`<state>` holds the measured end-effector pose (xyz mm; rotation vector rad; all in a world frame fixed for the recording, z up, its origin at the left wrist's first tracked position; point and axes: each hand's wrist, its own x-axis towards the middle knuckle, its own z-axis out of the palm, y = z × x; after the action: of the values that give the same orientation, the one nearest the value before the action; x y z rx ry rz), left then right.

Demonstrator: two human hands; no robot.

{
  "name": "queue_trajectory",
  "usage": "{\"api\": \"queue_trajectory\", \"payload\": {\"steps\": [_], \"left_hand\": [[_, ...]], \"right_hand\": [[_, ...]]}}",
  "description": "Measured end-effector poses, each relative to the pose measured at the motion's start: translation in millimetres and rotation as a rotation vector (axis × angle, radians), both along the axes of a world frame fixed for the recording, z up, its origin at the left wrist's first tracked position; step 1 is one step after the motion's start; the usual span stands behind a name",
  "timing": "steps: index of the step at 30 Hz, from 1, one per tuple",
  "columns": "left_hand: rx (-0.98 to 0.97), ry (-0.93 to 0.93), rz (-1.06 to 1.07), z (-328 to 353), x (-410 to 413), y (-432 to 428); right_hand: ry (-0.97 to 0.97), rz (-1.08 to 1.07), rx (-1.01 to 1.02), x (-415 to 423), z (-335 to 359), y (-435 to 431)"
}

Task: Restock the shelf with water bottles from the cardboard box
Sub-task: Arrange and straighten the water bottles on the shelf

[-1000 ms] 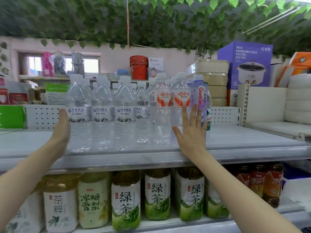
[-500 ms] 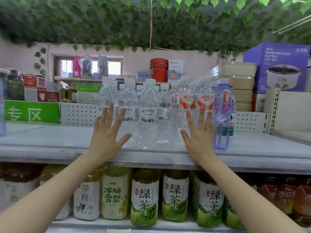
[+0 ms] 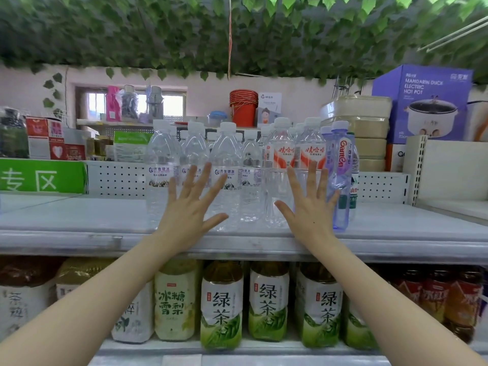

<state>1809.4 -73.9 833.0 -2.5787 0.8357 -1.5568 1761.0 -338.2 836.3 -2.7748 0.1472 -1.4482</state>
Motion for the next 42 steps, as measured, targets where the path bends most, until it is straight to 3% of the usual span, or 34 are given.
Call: {"api": "queue_trajectory", "payload": {"steps": [9,21,24,28,32,36,42], "left_hand": [[0.134,-0.064,0.043,-3.1,9.9,-28.9],[0.149,0.023,0.039,-0.5,6.4,-29.9],[0.032,0.045,-0.025,0.2,2.2,-26.1],[-0.346,0.112,-0.13,11.4,-1.9,-3.9],[-0.621,0.168,-0.092,26.8,-0.8,22.2],[-0.644,0.255,-0.123,19.1,0.0,30.6],[-0.699,0.287,-0.286,16.3,-0.2,33.3]], "right_hand": [[0.062,0.01,-0.005,1.2,4.7,-2.3],[0.059,0.065,-0.01,-15.4,7.5,-9.5],[0.003,0.073,0.048,-23.0,6.5,-27.9],[-0.011,0.126,0.243,-26.4,10.3,-60.8],[-0.011,0.228,0.407,-18.3,12.9,-75.9],[-0.106,0.484,0.549,-10.8,10.4,-65.5],[-0.152,0.669,0.658,-14.7,9.1,-64.5]]}}
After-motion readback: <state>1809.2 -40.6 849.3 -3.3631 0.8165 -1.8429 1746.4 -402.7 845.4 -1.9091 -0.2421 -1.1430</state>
